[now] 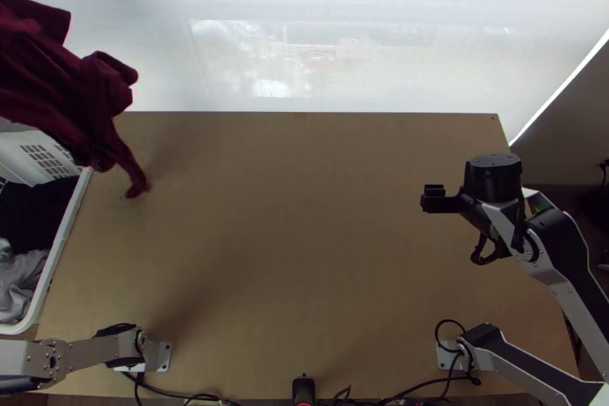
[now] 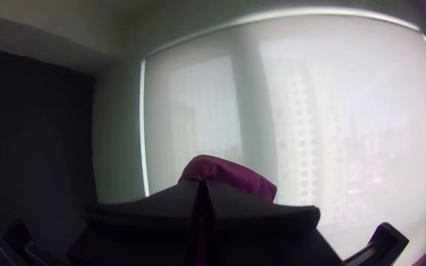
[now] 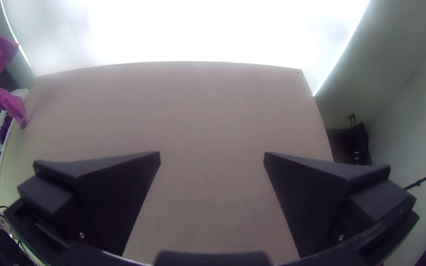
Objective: Fold the t-shirt
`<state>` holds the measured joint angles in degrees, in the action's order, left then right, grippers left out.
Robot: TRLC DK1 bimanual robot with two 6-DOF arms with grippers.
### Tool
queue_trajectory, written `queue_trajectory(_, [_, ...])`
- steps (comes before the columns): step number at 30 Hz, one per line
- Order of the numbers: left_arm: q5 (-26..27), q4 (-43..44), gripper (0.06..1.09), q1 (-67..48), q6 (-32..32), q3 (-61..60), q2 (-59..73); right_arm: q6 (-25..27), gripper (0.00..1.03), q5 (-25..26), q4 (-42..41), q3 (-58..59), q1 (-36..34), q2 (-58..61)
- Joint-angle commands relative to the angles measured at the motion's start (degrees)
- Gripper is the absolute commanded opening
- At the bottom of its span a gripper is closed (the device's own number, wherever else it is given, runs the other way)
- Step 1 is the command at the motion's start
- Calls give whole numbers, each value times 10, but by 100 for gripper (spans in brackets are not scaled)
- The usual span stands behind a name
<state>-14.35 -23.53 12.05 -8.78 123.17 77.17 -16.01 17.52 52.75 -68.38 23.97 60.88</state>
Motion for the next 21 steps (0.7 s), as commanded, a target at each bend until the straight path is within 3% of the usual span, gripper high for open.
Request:
queue_trajectory(1, [-6,106,9,-135,-42,58,-8,-1,98,-1,6,1,0,-7])
queue_trajectory(3, [-7,133,9,-207,-80,58,-7,-1,98,-1,9,-1,-1,-9])
queue_trajectory(9, [-24,154,9,-377,-116,58,21,-2,98,-1,14,0,-7,-16])
queue_trajectory(13, [-50,161,9,-484,-131,53,62,-2,98,-1,13,-2,-12,-18])
queue_trajectory(21, [-53,189,9,-647,-134,51,158,-3,98,-1,17,4,-51,-24])
